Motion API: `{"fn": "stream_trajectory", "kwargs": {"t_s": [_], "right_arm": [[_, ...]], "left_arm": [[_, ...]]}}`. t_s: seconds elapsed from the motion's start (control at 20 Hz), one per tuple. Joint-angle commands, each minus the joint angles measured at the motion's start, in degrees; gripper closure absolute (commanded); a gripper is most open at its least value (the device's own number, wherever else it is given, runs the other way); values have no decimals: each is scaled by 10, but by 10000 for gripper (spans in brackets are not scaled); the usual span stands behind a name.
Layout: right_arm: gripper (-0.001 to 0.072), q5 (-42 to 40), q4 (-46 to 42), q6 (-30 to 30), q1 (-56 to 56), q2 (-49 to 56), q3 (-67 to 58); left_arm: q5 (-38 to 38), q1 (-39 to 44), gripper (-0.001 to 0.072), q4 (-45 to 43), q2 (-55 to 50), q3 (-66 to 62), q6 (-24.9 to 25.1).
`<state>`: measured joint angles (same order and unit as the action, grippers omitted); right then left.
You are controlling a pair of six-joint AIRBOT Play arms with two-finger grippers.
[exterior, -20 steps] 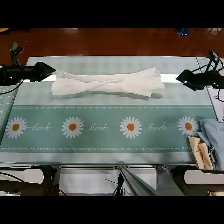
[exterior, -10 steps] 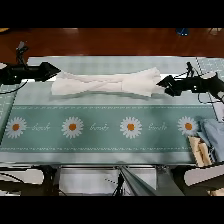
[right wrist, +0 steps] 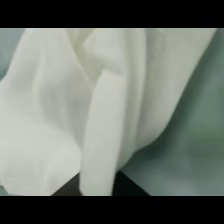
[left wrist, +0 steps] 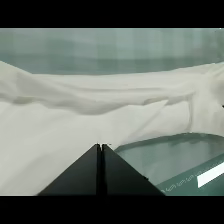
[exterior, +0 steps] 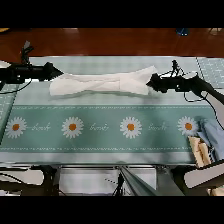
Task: Fold the shirts.
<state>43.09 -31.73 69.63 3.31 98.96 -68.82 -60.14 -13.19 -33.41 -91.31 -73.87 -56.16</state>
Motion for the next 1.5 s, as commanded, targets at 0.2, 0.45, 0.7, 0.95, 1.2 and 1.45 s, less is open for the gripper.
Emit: {"fn": "stream_trajectory", "kwargs": {"t_s": [0.2, 0.45, 0.7, 0.95, 1.2, 1.45], "right_arm": [[680, 152, -193, 26, -23, -161, 0], [680, 225, -366, 145, -67, -307, 0], [680, 280, -377, 185, -75, -389, 0], [680, 323, -378, 205, -75, -439, 0], [680, 361, -378, 225, -75, -480, 0], [680, 380, -379, 232, -75, -517, 0]], "left_arm": [[-160, 43, 681, 77, 1, -1, -12], [-125, 175, 681, 77, -1, 0, -36], [-94, 297, 681, 75, -7, 1, -68], [-48, 402, 680, 75, -44, 0, -95], [33, 494, 680, 100, -83, 0, -117], [102, 539, 680, 125, -106, 0, -121]]}}
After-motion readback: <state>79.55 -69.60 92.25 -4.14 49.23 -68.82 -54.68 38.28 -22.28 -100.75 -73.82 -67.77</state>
